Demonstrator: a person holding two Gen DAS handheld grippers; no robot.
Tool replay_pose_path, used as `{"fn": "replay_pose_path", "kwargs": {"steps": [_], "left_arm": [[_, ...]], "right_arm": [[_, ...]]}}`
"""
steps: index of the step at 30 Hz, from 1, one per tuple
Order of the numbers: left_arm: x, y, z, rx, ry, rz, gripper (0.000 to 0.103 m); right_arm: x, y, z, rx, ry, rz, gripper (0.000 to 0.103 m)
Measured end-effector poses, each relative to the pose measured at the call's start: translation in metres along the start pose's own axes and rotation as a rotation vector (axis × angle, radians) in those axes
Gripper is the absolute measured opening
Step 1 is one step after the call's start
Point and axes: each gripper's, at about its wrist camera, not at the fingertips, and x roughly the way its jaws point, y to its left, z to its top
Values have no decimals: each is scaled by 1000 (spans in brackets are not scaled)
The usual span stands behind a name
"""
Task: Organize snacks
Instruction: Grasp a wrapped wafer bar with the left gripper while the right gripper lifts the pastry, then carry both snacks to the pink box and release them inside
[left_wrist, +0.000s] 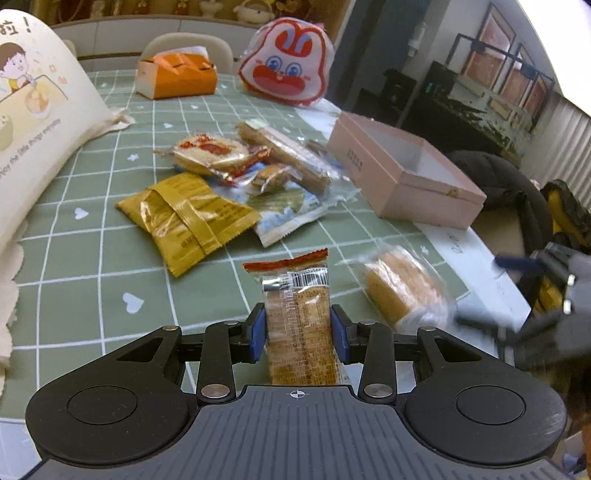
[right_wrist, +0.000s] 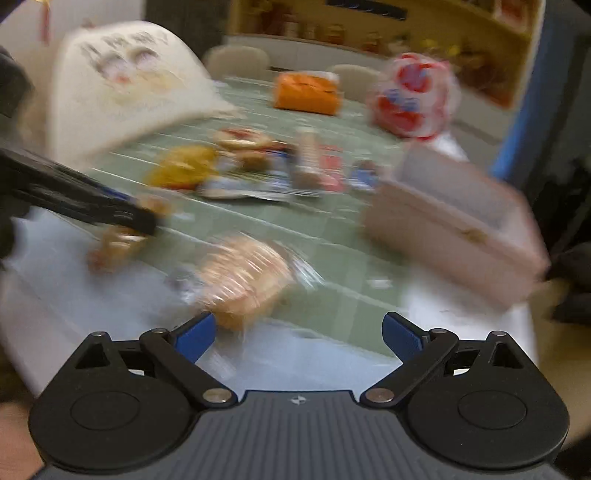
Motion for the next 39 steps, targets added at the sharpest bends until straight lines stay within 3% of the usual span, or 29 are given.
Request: {"fn": "replay_pose_path", "kwargs": {"steps": [2, 7, 11, 13, 15, 16, 17, 22, 27, 31, 34, 37, 39], "left_arm": [[3, -1, -1, 0, 18, 2, 41], [3, -4, -4, 7, 27, 26, 41], [-3, -8, -9, 16, 35, 51, 41], [-6, -9, -11, 17, 39, 58, 41], [-8, -11, -12, 20, 43, 53, 41], [-10, -14, -12, 25, 46, 41, 41], [-10, -16, -11, 30, 50, 22, 41], [-15, -45, 21, 56, 38, -148, 41], [-28, -95, 111, 151, -159, -260, 41], [7, -123, 189, 92, -193, -370, 41], [59, -138, 220, 77, -177, -374, 43], [136, -144, 218, 68, -10, -314, 43], [165, -139, 211, 29, 52, -310, 43]], "right_arm": [[-1, -9, 1, 37, -14, -99, 96], [-14, -21, 11, 169, -57, 89, 96], [5, 0, 25, 69, -82, 131, 96], [25, 8, 31, 47, -43, 165, 96], [44, 10, 35, 49, -1, 183, 89], [50, 9, 36, 57, 14, 176, 71], [50, 8, 34, 63, 30, 186, 61], [-3, -27, 19, 98, 15, 201, 60], [-70, -103, 51, 242, -130, 112, 60], [-76, -162, 103, 328, -204, -3, 60], [-55, -198, 137, 399, -234, -100, 61], [-18, -232, 155, 473, -204, -69, 75], [7, -251, 154, 537, -160, -52, 76]]}}
